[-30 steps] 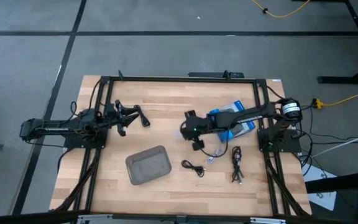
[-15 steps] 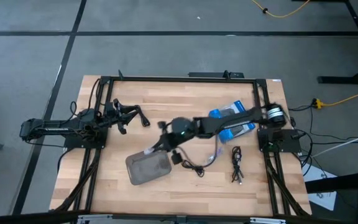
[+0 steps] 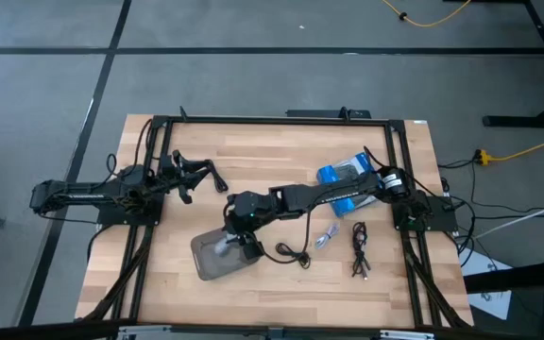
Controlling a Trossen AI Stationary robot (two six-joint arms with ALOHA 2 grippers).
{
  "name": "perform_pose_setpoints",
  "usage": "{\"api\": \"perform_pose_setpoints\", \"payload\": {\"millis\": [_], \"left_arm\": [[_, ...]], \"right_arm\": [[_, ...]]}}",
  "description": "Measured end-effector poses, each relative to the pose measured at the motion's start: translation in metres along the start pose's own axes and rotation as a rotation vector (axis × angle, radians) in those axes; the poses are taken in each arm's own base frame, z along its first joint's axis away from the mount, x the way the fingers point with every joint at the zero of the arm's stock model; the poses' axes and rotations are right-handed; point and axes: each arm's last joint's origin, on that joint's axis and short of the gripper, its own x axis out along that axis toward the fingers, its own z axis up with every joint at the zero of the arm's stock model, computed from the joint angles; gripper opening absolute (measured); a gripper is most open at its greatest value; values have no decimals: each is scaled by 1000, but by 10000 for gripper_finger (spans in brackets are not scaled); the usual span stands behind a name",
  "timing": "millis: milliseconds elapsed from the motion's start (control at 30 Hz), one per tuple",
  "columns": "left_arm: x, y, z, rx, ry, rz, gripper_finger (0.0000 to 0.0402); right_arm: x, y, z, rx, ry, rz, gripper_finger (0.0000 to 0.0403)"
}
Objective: Pick and place USB-C Cables
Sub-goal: Put the bottom left black charger cable into the black bin
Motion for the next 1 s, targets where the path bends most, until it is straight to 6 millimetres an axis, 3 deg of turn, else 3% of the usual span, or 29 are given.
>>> {"api": "perform_pose_setpoints", "payload": {"millis": [100, 233, 533, 733, 800, 900, 1000], "left_arm": [[0, 0, -1, 2, 9, 0, 140], [0, 0, -1, -9, 10, -7, 140], [0, -1, -3, -98, 46, -52, 140], [-1, 0, -11, -174, 138, -42, 140], [-1, 1, -14, -199, 163, -37, 140], [-1, 0, -16, -200, 187, -41, 140], [-2, -2, -16, -196, 185, -48, 140]], "right_arm": [[-4, 4, 2, 51, 33, 8, 205], [-16, 4, 0, 169, 213, -55, 210], [-99, 16, -7, 526, 863, -470, 175], [-102, 54, 1, 499, 810, -368, 166], [-103, 69, -3, 480, 858, -417, 166], [-94, 89, -9, 443, 859, -444, 166], [-75, 102, -28, 442, 865, -440, 166]]}}
